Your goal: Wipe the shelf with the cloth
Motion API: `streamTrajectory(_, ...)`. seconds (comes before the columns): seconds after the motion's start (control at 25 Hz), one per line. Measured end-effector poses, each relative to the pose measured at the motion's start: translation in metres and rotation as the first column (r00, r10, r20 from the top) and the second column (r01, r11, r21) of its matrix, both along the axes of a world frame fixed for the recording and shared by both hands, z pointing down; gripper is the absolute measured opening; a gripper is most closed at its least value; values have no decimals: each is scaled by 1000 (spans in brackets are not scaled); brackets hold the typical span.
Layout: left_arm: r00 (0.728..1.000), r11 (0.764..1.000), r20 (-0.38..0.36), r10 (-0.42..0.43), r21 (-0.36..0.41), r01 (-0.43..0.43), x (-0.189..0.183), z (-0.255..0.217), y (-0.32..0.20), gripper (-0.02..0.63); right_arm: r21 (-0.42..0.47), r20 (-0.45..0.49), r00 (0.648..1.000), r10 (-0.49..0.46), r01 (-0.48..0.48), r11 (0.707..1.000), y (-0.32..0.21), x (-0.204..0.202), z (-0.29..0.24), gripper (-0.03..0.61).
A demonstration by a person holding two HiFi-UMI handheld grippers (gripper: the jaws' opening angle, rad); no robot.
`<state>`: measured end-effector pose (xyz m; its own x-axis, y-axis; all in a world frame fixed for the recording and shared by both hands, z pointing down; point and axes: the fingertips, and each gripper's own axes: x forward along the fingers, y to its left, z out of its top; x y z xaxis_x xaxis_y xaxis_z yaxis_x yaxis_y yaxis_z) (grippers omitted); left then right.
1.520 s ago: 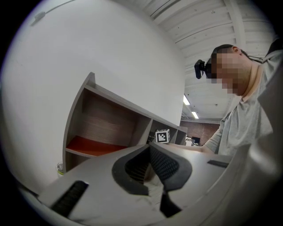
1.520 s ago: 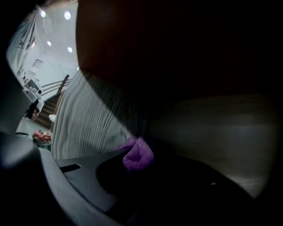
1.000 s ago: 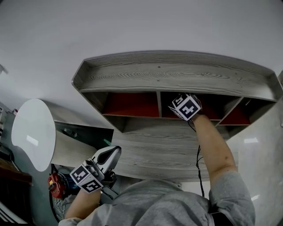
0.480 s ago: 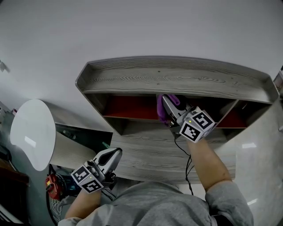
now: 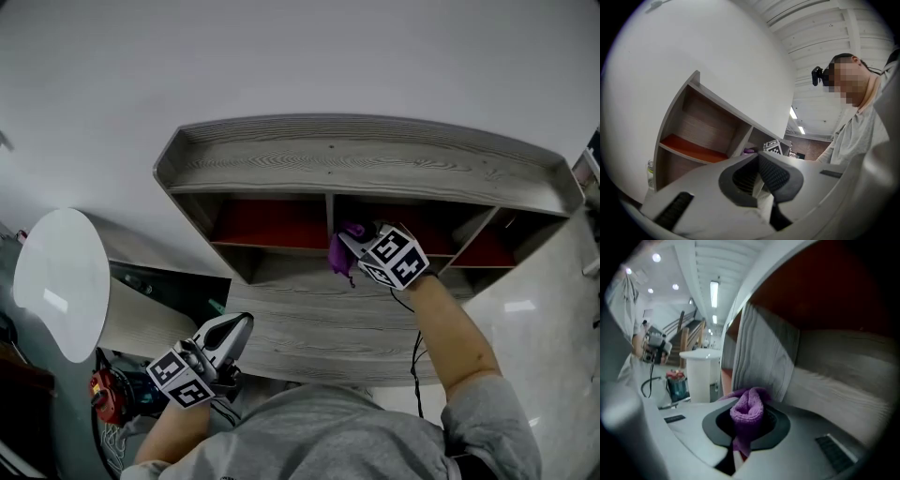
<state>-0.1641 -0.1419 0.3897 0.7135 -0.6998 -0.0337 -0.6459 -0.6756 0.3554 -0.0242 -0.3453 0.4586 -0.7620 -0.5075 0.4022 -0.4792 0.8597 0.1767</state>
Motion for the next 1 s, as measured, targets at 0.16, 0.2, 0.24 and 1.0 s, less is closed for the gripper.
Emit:
streamTrajectory(0.16, 1000, 1000, -16, 0, -2, 0, -1, 2, -1, 35, -8, -259, 965, -32, 31, 999, 0, -4, 37, 37)
streamTrajectory(0.2, 1000, 1000, -21, -2, -3, 2, -2, 3, -1, 35, -12, -288, 957, -41, 39, 999, 1, -5, 38, 37)
streamTrajectory(0.24, 1000, 1000, -24, -3, -5, 3, -2, 3, -1, 35, -7, -307, 950, -49, 49, 999, 2, -7, 37, 37)
streamTrajectory(1.0, 996, 992, 5, -94, -81, 94, -60, 23, 5, 35, 591, 277, 883, 378, -467, 658, -93, 22, -107, 43)
